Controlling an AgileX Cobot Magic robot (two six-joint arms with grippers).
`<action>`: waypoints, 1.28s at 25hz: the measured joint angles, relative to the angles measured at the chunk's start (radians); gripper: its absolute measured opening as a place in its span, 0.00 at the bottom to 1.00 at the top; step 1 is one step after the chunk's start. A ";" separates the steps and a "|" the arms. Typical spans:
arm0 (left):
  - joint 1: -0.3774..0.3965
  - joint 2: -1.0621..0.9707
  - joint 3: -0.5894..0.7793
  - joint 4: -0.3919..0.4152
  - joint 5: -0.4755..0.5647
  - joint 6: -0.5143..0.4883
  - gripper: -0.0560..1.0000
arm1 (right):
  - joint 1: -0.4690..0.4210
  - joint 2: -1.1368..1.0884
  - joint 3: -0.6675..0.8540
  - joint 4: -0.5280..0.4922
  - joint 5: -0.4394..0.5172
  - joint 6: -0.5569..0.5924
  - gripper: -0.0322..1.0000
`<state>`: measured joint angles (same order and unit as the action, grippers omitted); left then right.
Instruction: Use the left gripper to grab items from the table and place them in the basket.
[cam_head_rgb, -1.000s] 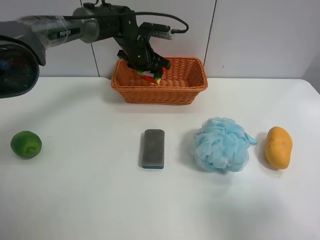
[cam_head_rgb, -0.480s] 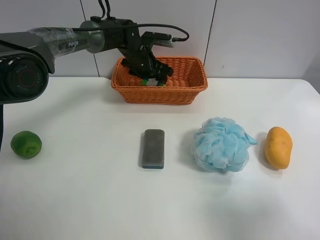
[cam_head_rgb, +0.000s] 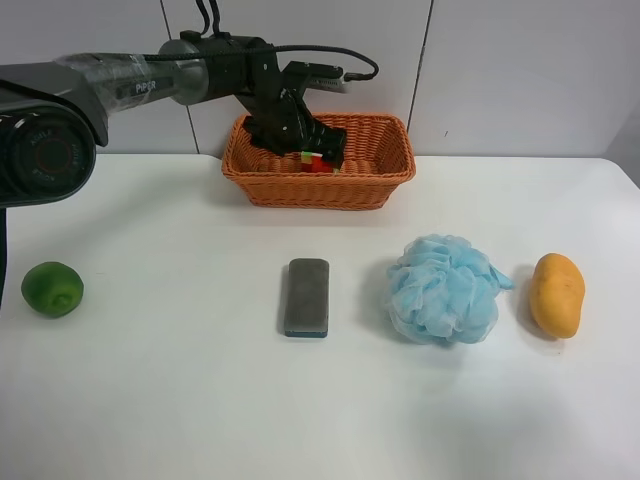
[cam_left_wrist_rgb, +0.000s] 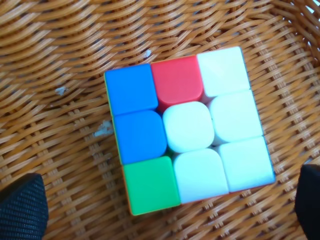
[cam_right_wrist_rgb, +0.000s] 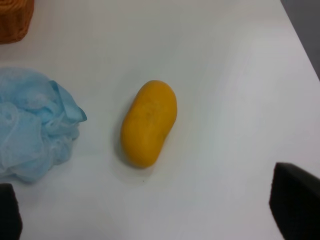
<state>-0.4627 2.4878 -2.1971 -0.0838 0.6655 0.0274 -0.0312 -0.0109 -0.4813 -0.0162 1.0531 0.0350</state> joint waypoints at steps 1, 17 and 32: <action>0.000 -0.013 0.000 0.000 0.017 0.000 0.99 | 0.000 0.000 0.000 0.000 0.000 0.000 0.99; 0.044 -0.441 0.014 0.005 0.535 -0.018 0.99 | 0.000 0.000 0.000 0.000 0.000 0.000 0.99; 0.129 -1.229 0.827 0.033 0.540 0.024 0.99 | 0.000 0.000 0.000 0.000 0.000 0.000 0.99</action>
<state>-0.3341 1.2593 -1.3697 -0.0508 1.2053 0.0512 -0.0312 -0.0109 -0.4813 -0.0162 1.0531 0.0350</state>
